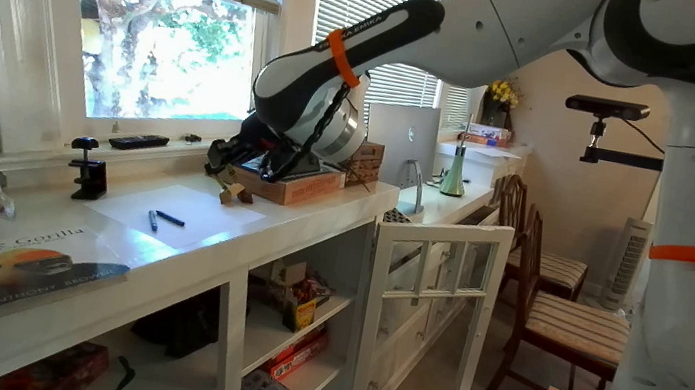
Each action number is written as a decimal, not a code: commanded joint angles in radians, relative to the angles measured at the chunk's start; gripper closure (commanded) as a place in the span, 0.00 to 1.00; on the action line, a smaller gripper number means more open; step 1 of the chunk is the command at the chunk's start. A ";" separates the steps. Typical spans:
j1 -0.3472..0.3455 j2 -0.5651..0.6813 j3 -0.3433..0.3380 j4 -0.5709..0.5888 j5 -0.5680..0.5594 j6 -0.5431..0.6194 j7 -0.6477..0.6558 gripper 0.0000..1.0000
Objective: Pick up the crayon from the book and put it on the counter
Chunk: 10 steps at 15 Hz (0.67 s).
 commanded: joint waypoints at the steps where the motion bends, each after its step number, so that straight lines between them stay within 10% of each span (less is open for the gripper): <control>1: -0.030 -0.023 0.026 -0.032 0.058 0.008 -0.055 0.97; 10: -0.009 -0.076 -0.128 -0.038 -0.215 -0.283 0.147 0.97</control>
